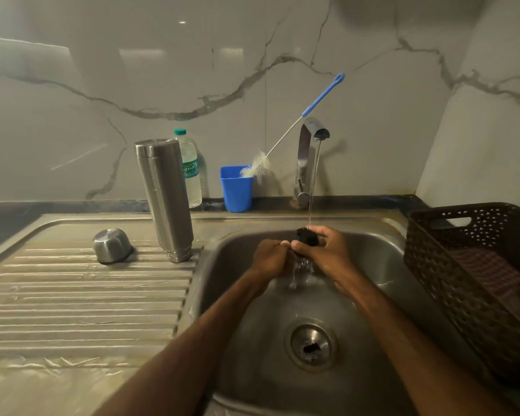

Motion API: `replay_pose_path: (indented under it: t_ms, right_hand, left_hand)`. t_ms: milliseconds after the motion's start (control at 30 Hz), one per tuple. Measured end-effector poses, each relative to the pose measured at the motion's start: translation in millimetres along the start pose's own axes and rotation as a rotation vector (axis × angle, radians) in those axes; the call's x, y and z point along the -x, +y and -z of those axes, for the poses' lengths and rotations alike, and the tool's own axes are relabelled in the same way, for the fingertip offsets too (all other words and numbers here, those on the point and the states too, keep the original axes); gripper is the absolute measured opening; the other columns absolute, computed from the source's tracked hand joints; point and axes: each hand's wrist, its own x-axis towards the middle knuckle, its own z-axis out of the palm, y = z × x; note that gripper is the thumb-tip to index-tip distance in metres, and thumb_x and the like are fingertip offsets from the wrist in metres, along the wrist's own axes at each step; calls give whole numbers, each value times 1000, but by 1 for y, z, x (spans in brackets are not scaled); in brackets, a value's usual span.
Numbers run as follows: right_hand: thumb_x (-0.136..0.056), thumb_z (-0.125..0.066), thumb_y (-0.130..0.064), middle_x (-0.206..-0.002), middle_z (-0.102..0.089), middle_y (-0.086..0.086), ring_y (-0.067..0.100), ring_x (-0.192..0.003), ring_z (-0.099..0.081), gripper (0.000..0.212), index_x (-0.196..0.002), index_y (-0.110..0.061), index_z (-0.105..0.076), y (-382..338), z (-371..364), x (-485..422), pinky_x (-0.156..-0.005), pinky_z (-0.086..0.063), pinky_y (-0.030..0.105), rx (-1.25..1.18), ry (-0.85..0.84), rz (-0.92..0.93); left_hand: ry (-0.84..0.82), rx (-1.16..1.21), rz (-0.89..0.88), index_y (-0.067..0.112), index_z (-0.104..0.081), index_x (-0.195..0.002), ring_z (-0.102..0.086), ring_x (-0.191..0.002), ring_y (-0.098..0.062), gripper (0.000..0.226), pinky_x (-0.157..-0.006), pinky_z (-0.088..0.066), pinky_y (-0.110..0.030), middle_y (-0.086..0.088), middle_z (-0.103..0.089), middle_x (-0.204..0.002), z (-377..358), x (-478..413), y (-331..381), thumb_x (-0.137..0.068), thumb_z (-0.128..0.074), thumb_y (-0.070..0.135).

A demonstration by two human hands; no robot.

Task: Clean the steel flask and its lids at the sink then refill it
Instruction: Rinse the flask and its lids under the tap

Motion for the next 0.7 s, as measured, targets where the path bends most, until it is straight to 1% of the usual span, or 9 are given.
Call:
replay_pose_path:
  t_ms: [67, 133, 200, 233, 367, 433, 567, 667, 700]
  right_hand:
    - [-75, -92, -24, -116, -73, 0, 15, -105, -69, 58, -126, -16, -66, 1, 4, -3, -93, -57, 33, -11, 22, -7]
    - [-79, -89, -21, -111, -75, 0, 12, -100, -72, 49, -122, -16, -67, 1, 8, -3, -83, -57, 25, -63, 14, -29]
    - [-84, -84, -17, -109, -76, 1, 10, -93, -74, 43, -122, -15, -66, -1, 12, -3, -73, -56, 19, -126, -10, -58]
    - [-85, -83, -15, -110, -76, 3, 12, -91, -75, 43, -124, -13, -65, -2, 13, -4, -71, -58, 20, -161, -25, -73]
    - [-84, -81, -3, -119, -73, 13, 27, -103, -75, 52, -131, -3, -60, -1, 12, -8, -82, -64, 32, -271, -70, -137]
    - [-84, -79, 2, -120, -73, 13, 28, -105, -74, 51, -131, -2, -60, 1, 11, -9, -84, -64, 35, -258, -80, -141]
    - [-87, -72, 8, -119, -73, 13, 27, -105, -73, 45, -129, -5, -63, 0, 12, -10, -85, -63, 35, -268, -89, -154]
    - [-87, -69, 6, -113, -76, 13, 30, -108, -72, 38, -122, -9, -68, 1, 16, -12, -97, -59, 42, -239, -105, -180]
    - [-87, -70, 4, -111, -77, 13, 30, -107, -73, 38, -122, -10, -69, 0, 17, -11, -98, -59, 43, -204, -127, -188]
  left_hand:
    - [-45, 123, 55, 1, -77, -100, -77, -80, -32, 30, -83, -64, -48, -22, -77, -94, -3, 8, 2, -105, -56, 21]
    - [-95, 213, 61, 1, -75, -107, -77, -84, -30, 27, -78, -65, -40, -19, -78, -96, -5, 10, 3, -106, -56, 21]
    - [-103, 271, 23, 4, -74, -108, -76, -84, -28, 18, -83, -64, -40, -18, -78, -95, -5, 10, 5, -104, -61, 16]
    - [-81, 301, 6, 5, -74, -106, -74, -81, -25, 13, -86, -63, -41, -20, -78, -95, -5, 9, 5, -102, -64, 12]
    - [72, 314, -26, 10, -76, -93, -71, -78, -22, 7, -90, -63, -40, -17, -78, -89, -4, 4, 6, -95, -71, 5]
    - [86, 317, -20, 10, -76, -91, -73, -78, -21, 5, -89, -63, -41, -14, -79, -85, -2, 3, 4, -94, -73, 7]
    - [58, 316, 6, 5, -74, -96, -72, -78, -22, 5, -87, -64, -40, -17, -78, -90, -3, 4, 5, -95, -73, 10]
    - [71, 340, -9, 5, -71, -106, -73, -79, -20, 13, -76, -65, -33, -17, -75, -99, -8, 3, 7, -94, -74, 8]
    - [85, 342, -26, 5, -71, -108, -74, -79, -21, 16, -75, -65, -33, -17, -76, -100, -10, 3, 8, -93, -75, 8]
